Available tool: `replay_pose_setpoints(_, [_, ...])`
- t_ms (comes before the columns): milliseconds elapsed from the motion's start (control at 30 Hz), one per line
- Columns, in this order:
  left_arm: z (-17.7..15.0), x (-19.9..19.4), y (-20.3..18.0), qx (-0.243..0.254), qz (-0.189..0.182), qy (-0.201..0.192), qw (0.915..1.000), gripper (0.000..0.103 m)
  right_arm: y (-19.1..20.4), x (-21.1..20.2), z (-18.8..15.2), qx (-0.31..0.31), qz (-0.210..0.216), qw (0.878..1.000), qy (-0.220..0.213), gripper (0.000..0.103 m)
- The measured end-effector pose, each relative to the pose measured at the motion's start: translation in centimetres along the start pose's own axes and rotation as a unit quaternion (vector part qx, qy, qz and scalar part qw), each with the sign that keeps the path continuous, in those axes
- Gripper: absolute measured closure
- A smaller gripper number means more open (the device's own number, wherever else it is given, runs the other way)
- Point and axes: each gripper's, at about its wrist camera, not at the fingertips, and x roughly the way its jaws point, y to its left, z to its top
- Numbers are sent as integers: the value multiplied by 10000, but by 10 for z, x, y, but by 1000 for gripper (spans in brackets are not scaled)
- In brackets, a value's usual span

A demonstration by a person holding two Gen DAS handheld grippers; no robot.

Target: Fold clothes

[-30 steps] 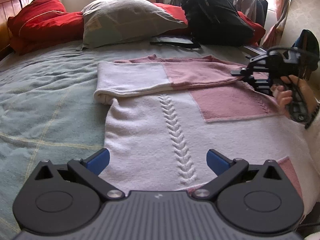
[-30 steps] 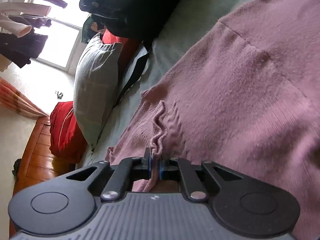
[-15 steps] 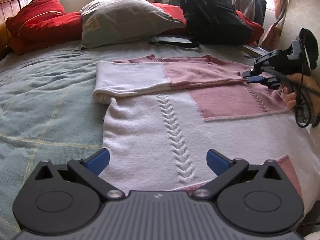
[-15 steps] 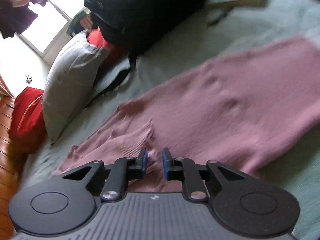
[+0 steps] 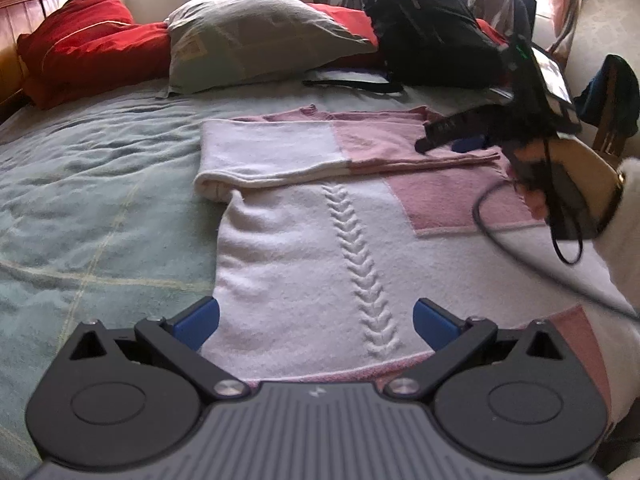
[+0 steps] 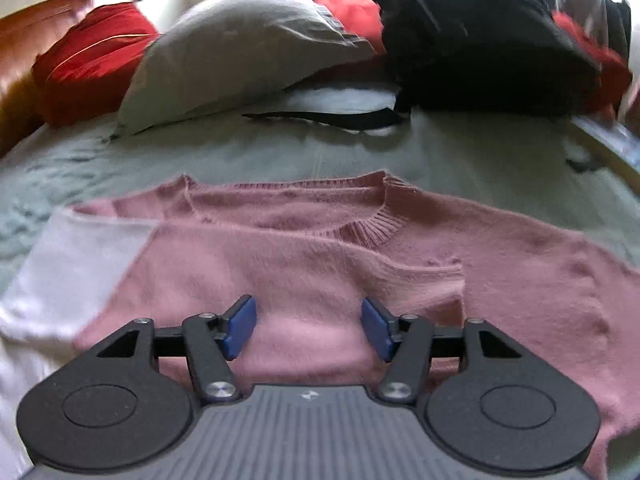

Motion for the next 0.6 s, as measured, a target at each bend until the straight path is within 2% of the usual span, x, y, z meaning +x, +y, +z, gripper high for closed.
replay_pose_setpoints(100, [0,1,0,33,-11,6,10000,1,-9,-16,-10,-33,94,10000,6,34])
replay_pose_setpoints(233, [-1,2,-1,76,-26,14,10000,1,1,-24,15,90,454,9989,45,30])
replay_pose_setpoints(300, [-1,2,-1,89,-22,31,10000,1,15,-23,25,-19,649,9978,-128,15])
replay_pose_setpoints(333, [-3,2,-1,85,-9,55,9999,1,24,-18,28,-127,655,9977,-130,12])
replay_pose_setpoints(433, [-6,2,-1,77,34,131,9999,1,40,6,21,-356,697,9965,293,12])
replay_pose_setpoints(533, [-10,3,-2,135,56,201,9997,1,35,0,5,-604,681,9956,231,12])
replay_pose_setpoints(600, [-11,4,-5,194,69,217,9996,1,18,-22,1,-379,856,9955,160,12])
